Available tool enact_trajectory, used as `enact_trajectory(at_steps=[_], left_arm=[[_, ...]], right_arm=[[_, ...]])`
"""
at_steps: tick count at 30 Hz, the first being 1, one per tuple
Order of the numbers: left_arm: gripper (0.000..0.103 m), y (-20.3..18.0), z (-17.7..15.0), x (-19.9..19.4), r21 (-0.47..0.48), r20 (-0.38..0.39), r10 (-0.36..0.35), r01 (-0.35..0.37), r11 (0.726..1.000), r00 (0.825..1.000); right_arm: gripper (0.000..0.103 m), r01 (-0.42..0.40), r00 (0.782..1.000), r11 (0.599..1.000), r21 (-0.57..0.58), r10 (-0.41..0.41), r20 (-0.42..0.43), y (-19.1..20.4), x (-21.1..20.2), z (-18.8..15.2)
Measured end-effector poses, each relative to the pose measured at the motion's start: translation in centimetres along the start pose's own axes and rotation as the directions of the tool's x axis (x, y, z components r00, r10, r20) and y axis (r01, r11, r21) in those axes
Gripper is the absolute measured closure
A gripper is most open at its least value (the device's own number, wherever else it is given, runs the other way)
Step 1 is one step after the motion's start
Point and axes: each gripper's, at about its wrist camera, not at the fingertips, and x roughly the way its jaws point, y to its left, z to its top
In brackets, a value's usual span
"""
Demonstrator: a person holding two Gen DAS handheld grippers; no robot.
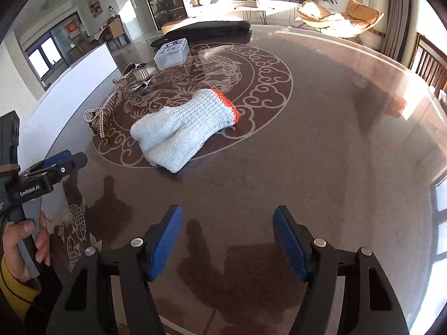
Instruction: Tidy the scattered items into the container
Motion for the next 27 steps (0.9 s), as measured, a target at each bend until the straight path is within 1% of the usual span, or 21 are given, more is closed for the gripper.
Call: enact_trajectory(at_steps=[2, 5, 8, 13, 19, 20, 22, 23, 25, 26, 27], left_arm=[[0.000, 0.0, 0.0, 0.0, -0.001, 0.000, -0.001, 0.001, 1.000, 1.000], [0.000, 0.0, 0.0, 0.1, -0.002, 0.001, -0.003, 0.003, 1.000, 1.000], [0.000, 0.0, 0.0, 0.0, -0.002, 0.001, -0.003, 0.003, 1.000, 1.000], [0.000, 0.0, 0.0, 0.0, -0.002, 0.001, -0.003, 0.003, 1.000, 1.000], [0.000, 0.0, 0.0, 0.0, -0.002, 0.000, -0.003, 0.003, 1.000, 1.000], [0.000, 0.1, 0.0, 0.0, -0.004, 0.001, -0.008, 0.008, 1.000, 1.000], [0.000, 0.6, -0.1, -0.2, -0.023, 0.010, -0.043, 0.043, 0.999, 0.999], [0.000, 1.1, -0.1, -0.4, -0.044, 0.020, -0.074, 0.075, 0.996, 0.997], [0.000, 2.4, -0.2, -0.9, -0.105, 0.043, -0.146, 0.150, 0.983, 0.988], [0.000, 3.0, -0.2, -1.0, -0.141, 0.052, -0.170, 0.175, 0.974, 0.984], [0.000, 3.4, 0.0, -1.1, -0.176, 0.053, -0.174, 0.181, 0.968, 0.983]], right_arm=[[0.034, 0.035, 0.999, 0.999, -0.004, -0.035, 0.014, 0.1, -0.3, -1.0], [0.034, 0.034, 0.998, 0.999, 0.033, -0.036, 0.043, -0.1, -0.5, -1.6], [0.032, 0.052, 0.997, 0.997, 0.053, -0.054, 0.046, 0.0, -0.4, -1.5], [0.032, 0.126, 0.991, 0.992, 0.014, -0.127, 0.044, 1.2, -0.2, -1.5], [0.032, 0.146, 0.983, 0.988, 0.048, -0.150, 0.104, 1.4, -0.4, -2.2], [0.032, 0.149, 0.983, 0.988, 0.049, -0.154, 0.103, 1.4, -0.4, -2.2], [0.032, 0.151, 0.984, 0.986, 0.064, -0.156, 0.087, 1.4, -0.3, -1.9], [0.031, 0.157, 0.983, 0.986, 0.064, -0.162, 0.081, 1.5, -0.3, -1.8], [0.029, 0.161, 0.982, 0.984, 0.071, -0.167, 0.091, 1.6, -0.2, -1.8], [0.029, 0.165, 0.980, 0.984, 0.073, -0.172, 0.104, 1.7, -0.2, -1.9], [0.029, 0.165, 0.979, 0.983, 0.079, -0.173, 0.112, 1.7, -0.3, -2.0]])
